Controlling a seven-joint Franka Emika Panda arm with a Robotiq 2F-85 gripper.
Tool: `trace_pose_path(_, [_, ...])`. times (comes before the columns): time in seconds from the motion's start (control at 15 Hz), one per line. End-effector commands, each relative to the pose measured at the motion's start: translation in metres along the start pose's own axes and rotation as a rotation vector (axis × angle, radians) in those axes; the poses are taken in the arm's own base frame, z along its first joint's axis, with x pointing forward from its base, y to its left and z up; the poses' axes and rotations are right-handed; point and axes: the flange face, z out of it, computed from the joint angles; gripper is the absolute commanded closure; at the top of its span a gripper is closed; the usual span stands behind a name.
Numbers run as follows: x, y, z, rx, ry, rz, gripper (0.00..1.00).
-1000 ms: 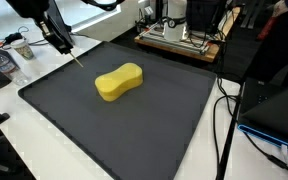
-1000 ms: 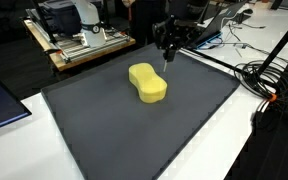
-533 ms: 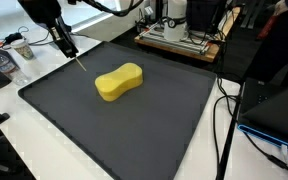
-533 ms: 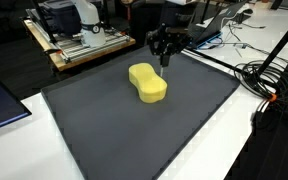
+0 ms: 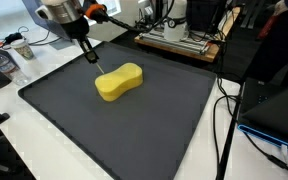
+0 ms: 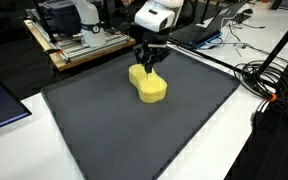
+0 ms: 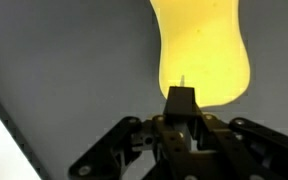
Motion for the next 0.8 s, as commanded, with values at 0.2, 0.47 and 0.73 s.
trace_pose_path(0.2, [-0.021, 0.003, 0.010, -0.001, -0.014, -0.012, 0.84])
trace_pose_path(0.47, [-0.023, 0.004, 0.008, 0.001, -0.012, -0.012, 0.84])
trace_pose_path(0.73, [-0.021, -0.003, 0.007, 0.021, 0.039, 0.008, 0.96])
